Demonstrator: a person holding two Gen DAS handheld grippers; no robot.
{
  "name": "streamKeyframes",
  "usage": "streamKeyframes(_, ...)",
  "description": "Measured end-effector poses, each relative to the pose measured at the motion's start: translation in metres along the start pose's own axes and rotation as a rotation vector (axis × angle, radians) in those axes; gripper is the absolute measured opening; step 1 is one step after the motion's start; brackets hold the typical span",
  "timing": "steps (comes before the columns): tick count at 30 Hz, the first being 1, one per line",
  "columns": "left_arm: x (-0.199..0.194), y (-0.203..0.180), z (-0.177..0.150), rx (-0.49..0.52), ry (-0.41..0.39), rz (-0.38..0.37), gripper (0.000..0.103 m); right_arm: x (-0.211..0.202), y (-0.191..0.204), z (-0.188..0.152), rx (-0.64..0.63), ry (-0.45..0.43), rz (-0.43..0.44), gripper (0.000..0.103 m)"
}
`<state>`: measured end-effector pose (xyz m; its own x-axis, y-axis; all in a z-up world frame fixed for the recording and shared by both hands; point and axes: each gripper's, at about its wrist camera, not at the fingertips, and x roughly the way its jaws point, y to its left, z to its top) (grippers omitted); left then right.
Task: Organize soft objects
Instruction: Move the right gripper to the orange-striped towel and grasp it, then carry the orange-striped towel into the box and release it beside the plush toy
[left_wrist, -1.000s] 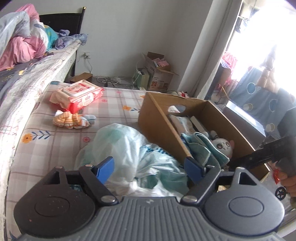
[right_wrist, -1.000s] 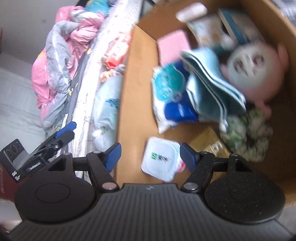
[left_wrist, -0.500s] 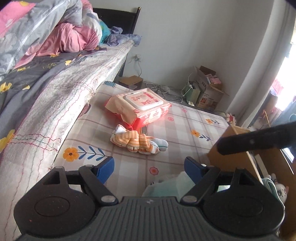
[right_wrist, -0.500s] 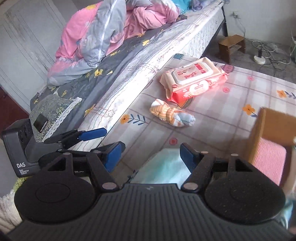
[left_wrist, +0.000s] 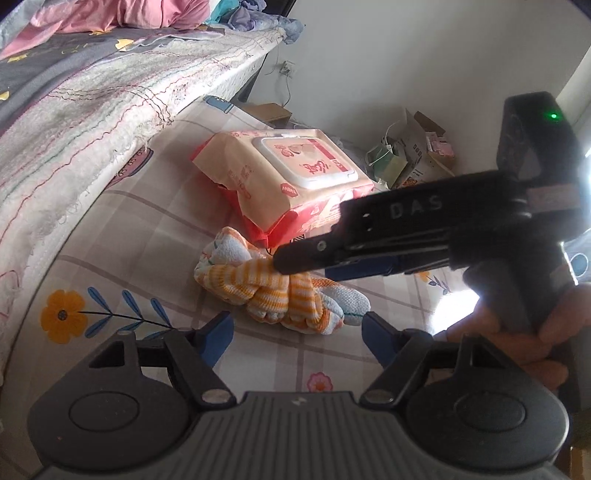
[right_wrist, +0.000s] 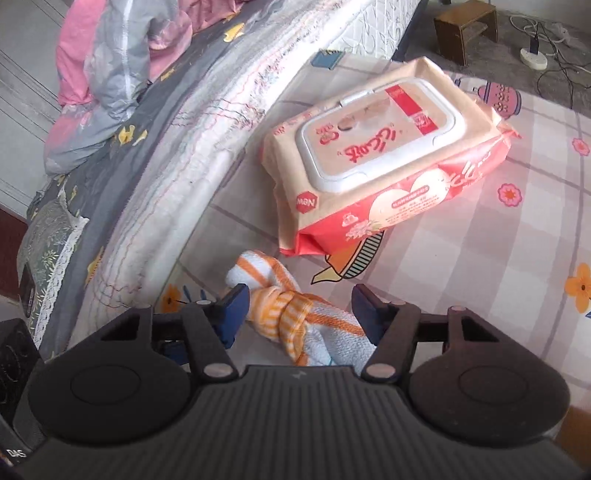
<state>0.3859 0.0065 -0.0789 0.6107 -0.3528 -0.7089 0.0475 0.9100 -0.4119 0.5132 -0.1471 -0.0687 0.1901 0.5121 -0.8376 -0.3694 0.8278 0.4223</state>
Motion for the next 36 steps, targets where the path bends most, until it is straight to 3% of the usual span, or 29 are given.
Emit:
streamKeyframes(3,0.006,-0.002,-0.001,0.007,0.010,0.001,0.074,0.018,-0.010,-0.004,0.065,0.053,0.065,0.059)
streamKeyframes(9,0.008,-0.003,-0.003,0.016,0.001,0.035,0.068,0.024,-0.008,-0.017,0.122,0.113,0.139,0.047)
streamKeyframes(13,-0.006,-0.008,-0.004,0.028,-0.005,0.039,0.067,0.016,0.001,-0.026,0.119,0.101,0.148,0.041)
streamKeyframes(17,-0.044,-0.019,-0.007,0.038,-0.050,0.014,0.067,-0.011,0.016,-0.038,0.108,0.071,0.175,0.040)
streamKeyframes(22,-0.112,-0.052,-0.017,0.079,-0.152,-0.074,0.067,-0.084,0.040,-0.066,0.052,-0.031,0.228,0.039)
streamKeyframes(27,-0.163,-0.116,-0.039,0.203,-0.212,-0.184,0.067,-0.182,0.042,-0.115,0.041,-0.161,0.242,0.039)
streamKeyframes(32,-0.181,-0.187,-0.072,0.317,-0.181,-0.319,0.068,-0.273,0.018,-0.186,0.096,-0.280,0.202,0.039)
streamKeyframes(36,-0.174,-0.237,-0.105,0.393,-0.094,-0.435,0.068,-0.327,-0.019,-0.256,0.190,-0.356,0.157,0.038)
